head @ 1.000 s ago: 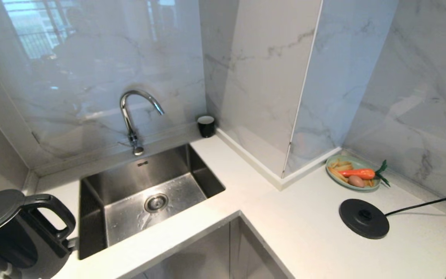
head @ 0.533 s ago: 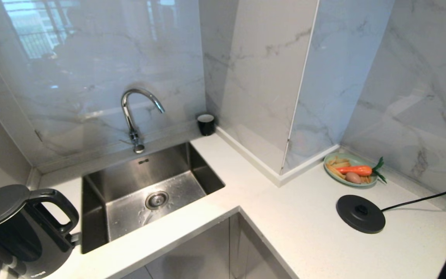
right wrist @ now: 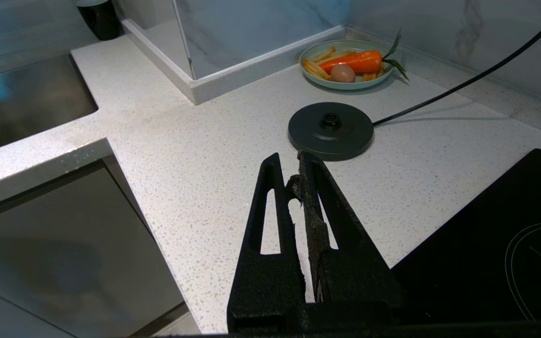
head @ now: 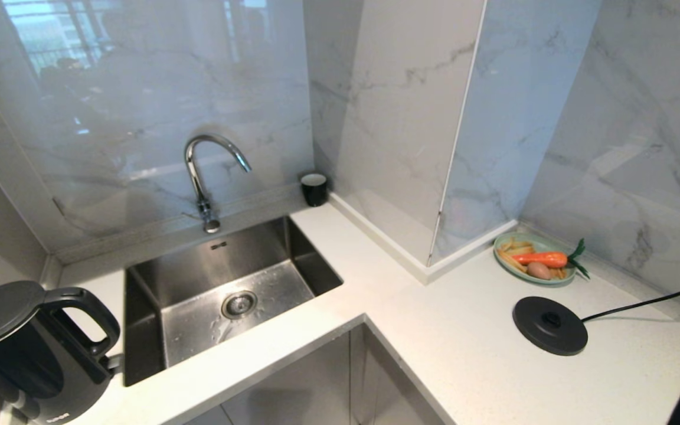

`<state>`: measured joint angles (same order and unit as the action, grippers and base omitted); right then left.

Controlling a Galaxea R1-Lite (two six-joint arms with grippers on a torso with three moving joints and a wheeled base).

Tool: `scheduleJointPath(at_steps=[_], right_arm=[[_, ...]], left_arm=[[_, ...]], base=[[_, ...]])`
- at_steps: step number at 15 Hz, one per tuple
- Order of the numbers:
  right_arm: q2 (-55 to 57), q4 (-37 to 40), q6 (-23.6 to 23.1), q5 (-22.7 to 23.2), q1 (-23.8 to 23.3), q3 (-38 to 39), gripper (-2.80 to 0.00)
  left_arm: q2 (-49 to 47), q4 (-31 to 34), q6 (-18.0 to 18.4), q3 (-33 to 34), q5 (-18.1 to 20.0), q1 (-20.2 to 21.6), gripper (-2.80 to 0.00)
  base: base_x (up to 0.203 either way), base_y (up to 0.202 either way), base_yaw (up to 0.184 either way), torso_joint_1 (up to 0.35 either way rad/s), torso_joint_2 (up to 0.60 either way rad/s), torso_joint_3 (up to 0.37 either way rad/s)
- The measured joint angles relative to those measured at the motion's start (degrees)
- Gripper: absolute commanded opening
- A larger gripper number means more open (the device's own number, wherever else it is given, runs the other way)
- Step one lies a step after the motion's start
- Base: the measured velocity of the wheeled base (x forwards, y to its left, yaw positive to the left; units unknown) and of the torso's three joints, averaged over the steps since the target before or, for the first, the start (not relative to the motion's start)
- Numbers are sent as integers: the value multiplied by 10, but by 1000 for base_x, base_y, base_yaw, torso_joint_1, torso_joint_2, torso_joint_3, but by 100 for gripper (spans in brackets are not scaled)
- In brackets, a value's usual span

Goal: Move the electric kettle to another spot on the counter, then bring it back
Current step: Grab the kettle

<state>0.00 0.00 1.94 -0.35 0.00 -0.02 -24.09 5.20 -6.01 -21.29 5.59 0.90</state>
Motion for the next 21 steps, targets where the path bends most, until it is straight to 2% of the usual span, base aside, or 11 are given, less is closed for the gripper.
scheduleJointPath(at_steps=[3,5,7,10,12,15,19,20,21], right_arm=[[0,0,0,0,0,0,-280],[0,0,0,0,0,0,-280],[0,0,0,0,0,0,-280],[0,0,0,0,0,0,-280],[0,0,0,0,0,0,-280],[0,0,0,0,0,0,-280],[0,0,0,0,0,0,-280],[0,0,0,0,0,0,-280],[0,0,0,0,0,0,-280]], left_arm=[[-145,-40,-57,-28,-3,-1,-280],[-240,-93,-89,-30,-33,-4,-280],[-332,-159,-120,-20,-103,-25,-280],[-444,-267,-158,27,-261,-129,-280],[-507,-336,-181,61,-322,-170,-280],[-602,-432,-207,89,-337,-165,-280],[-712,-574,-182,106,-335,-114,-280],[-728,-611,-172,113,-334,-105,0],[-740,-639,-159,125,-332,-101,0]], base=[[0,0,0,0,0,0],[0,0,0,0,0,0],[0,0,0,0,0,0],[0,0,0,0,0,0],[0,0,0,0,0,0],[0,0,0,0,0,0],[0,0,0,0,0,0],[0,0,0,0,0,0],[0,0,0,0,0,0]])
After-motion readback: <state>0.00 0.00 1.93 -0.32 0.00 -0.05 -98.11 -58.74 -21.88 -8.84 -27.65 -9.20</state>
